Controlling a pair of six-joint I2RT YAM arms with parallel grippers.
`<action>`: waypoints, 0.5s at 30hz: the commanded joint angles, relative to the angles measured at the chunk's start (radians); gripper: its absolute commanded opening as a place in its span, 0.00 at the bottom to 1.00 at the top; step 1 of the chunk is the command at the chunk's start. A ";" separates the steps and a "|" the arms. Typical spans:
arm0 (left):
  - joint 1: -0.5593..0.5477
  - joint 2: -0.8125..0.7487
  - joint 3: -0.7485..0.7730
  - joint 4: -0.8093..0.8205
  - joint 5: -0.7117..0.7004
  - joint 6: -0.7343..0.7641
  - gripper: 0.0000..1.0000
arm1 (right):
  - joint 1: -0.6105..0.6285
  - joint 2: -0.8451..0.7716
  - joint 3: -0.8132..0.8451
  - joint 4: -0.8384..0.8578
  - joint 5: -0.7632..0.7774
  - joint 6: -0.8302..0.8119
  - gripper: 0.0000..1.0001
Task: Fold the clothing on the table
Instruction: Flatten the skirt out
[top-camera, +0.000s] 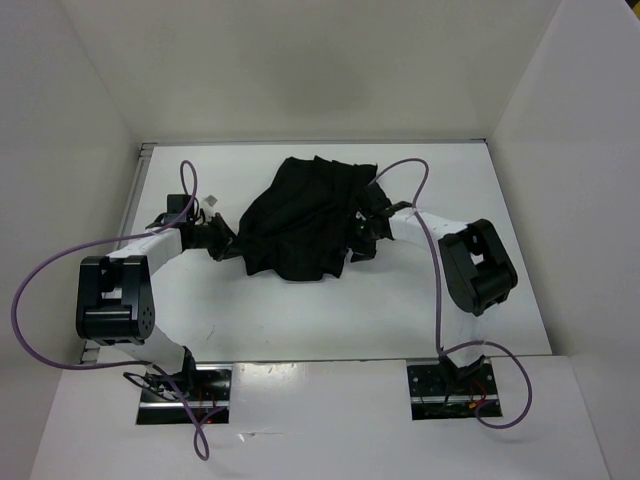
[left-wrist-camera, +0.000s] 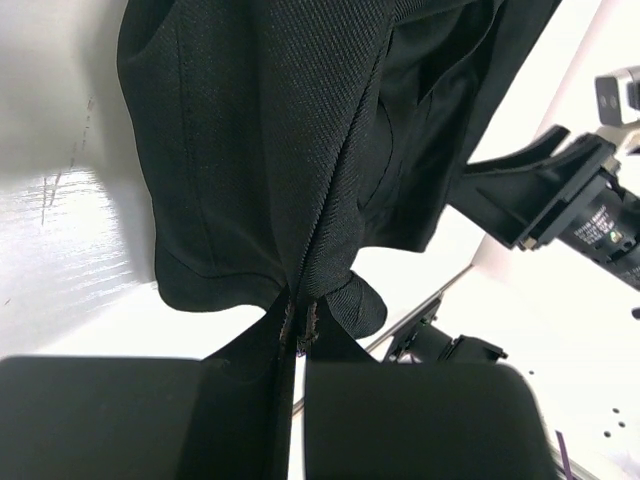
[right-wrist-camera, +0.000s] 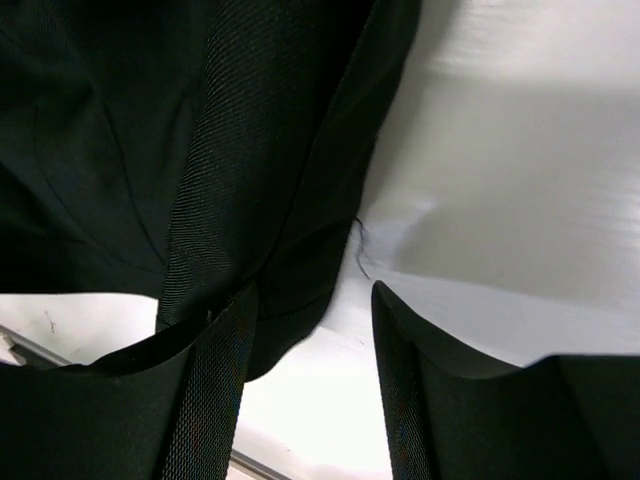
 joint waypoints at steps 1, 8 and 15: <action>0.003 0.002 -0.004 0.014 0.040 -0.001 0.00 | 0.004 0.052 0.051 0.064 -0.057 0.020 0.55; 0.003 -0.008 0.005 0.004 0.040 0.008 0.00 | 0.064 0.123 0.083 0.042 -0.015 0.020 0.50; 0.003 -0.018 0.005 -0.005 0.040 0.017 0.00 | 0.098 0.151 0.060 0.017 0.068 0.029 0.07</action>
